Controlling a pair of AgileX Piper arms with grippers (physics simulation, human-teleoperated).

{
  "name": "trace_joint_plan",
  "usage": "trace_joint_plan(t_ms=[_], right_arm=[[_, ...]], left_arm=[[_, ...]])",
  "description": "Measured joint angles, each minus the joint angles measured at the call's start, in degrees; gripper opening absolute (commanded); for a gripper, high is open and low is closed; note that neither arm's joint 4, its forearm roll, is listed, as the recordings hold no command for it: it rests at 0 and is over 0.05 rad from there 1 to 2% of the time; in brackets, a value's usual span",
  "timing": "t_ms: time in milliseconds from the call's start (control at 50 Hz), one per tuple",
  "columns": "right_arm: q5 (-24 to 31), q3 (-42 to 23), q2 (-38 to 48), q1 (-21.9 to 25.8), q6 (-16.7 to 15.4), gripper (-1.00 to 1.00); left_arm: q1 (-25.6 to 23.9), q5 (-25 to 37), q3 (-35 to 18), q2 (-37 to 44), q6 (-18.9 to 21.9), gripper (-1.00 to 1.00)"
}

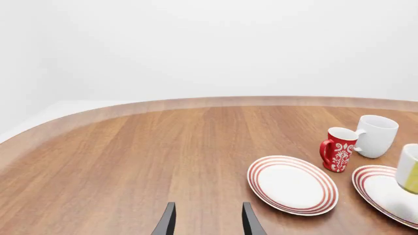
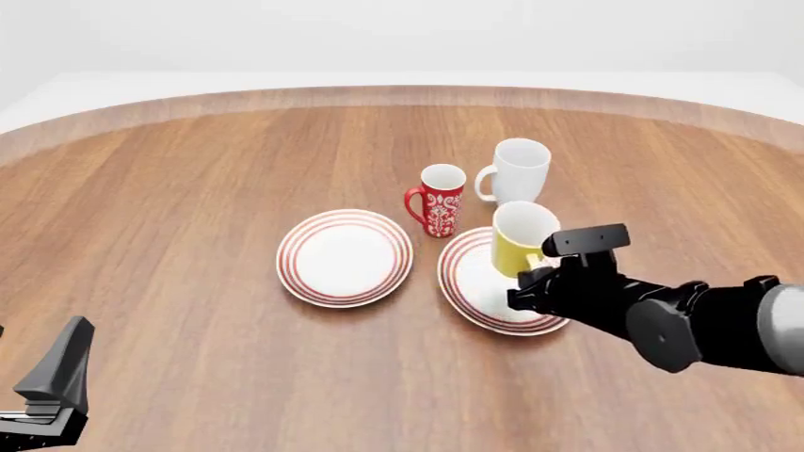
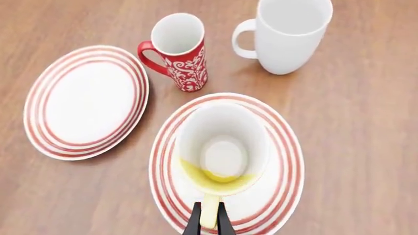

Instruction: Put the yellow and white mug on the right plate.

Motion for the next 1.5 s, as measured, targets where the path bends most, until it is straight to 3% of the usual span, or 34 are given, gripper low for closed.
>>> trace_joint_plan(t_ms=[560,580,1140,1500], right_arm=[[-1.61,-2.02,5.62,0.75,-0.18,-1.0],[-1.64,-2.03,5.67,0.78,-0.1,1.0],[-0.65,-1.36,2.86,0.71,0.88,1.0],[5.44,2.52,-10.49,0.22,0.11,1.0]], left_arm=[[0.0,0.0,0.0,0.0,0.0,1.0],[0.0,0.0,0.0,0.0,0.0,1.0],[0.0,0.0,0.0,0.0,0.0,1.0],[0.0,0.0,0.0,0.0,0.0,1.0]])
